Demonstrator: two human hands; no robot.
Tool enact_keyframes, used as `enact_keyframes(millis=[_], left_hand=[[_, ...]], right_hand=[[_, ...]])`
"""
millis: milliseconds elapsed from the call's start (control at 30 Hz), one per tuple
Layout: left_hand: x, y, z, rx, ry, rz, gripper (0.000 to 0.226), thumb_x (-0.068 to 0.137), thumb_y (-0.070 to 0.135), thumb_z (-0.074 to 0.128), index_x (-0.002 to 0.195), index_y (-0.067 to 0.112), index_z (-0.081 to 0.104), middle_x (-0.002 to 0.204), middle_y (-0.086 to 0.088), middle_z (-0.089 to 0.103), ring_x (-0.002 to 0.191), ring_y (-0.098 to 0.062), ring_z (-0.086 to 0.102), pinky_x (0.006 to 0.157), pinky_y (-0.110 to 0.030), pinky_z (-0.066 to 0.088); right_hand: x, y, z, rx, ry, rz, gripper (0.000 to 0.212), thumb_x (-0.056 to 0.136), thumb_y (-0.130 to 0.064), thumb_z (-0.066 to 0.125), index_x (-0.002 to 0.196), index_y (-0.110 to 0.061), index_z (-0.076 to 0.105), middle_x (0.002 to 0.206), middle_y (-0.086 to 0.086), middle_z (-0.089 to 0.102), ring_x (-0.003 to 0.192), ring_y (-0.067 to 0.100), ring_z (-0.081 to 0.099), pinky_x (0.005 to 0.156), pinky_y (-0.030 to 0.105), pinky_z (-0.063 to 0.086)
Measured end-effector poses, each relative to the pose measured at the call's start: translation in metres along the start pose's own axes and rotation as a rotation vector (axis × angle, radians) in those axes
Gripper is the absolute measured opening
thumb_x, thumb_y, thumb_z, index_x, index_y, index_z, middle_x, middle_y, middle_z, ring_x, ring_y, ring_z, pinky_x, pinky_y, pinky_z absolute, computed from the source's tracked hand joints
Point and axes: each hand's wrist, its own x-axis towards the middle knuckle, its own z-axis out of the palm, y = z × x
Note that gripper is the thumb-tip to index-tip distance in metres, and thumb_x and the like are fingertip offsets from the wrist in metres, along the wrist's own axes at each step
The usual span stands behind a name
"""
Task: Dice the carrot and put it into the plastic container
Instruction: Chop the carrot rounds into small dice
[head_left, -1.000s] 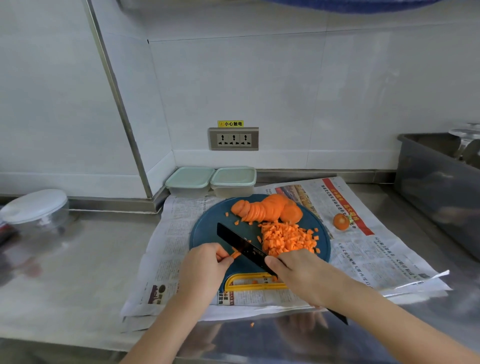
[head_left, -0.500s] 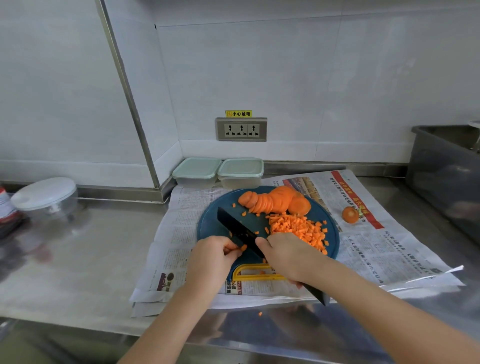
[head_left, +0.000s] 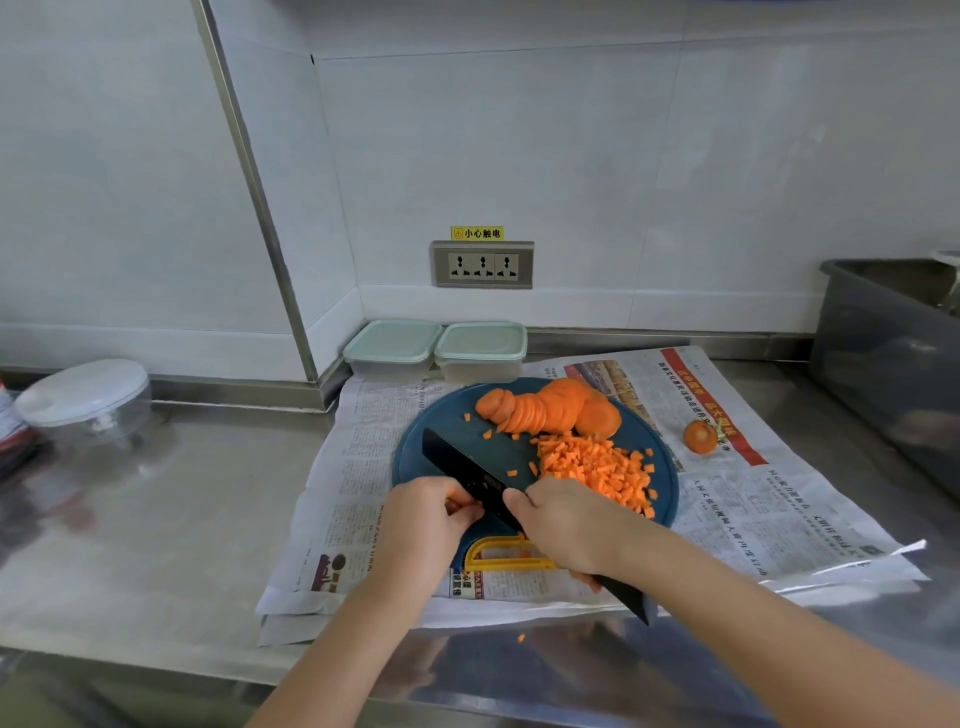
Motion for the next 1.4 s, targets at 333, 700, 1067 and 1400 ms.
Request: enact_keyframes(millis=[333,700,1067,1400], left_hand=[[0.009,0.000,-0.009,-0.023,-0.090,-0.011,0.015,0.082,0.019,0.074,0.096,0.017,0.074,0.089,0.006,0.072,0.079,-0.002,0.064,0.074,-0.015,0.051],[0.042,0.004,-0.006,-0.058,-0.233,-0.114,0.063,0.081,0.019,0.074,0.138,0.014,0.047,0.115,0.002,0.063,0.092,-0.009,0.059,0.085,-0.021,0.046],[0.051,0.015,-0.002,0.007,-0.301,0.059,0.030,0.093,0.020,0.059,0.123,0.021,0.063,0.117,0.003,0.067,0.097,0.000,0.060,0.090,-0.013,0.042],[0.057,0.020,0.034,0.273,-0.322,0.030,0.056,0.103,0.044,0.017,0.152,0.016,0.016,0.160,-0.004,0.012,0.147,-0.020,0.006,0.118,-0.034,0.003]], right_hand=[[0.008,0.006,-0.019,0.177,0.059,0.060,0.049,0.103,-0.036,0.029,0.064,-0.012,0.045,0.049,0.005,0.047,0.036,0.017,0.045,0.037,0.021,0.037],[-0.015,0.035,-0.070,0.253,0.204,0.110,0.050,0.103,-0.039,0.031,0.066,-0.009,0.045,0.045,0.003,0.047,0.033,0.016,0.042,0.036,0.022,0.038],[-0.025,0.042,-0.075,0.281,0.232,0.088,0.050,0.102,-0.041,0.033,0.067,-0.008,0.047,0.046,0.005,0.049,0.035,0.017,0.044,0.039,0.024,0.041],[-0.018,0.046,-0.081,0.377,0.266,0.099,0.049,0.101,-0.043,0.035,0.068,-0.009,0.046,0.042,0.000,0.048,0.034,0.018,0.043,0.041,0.028,0.042]])
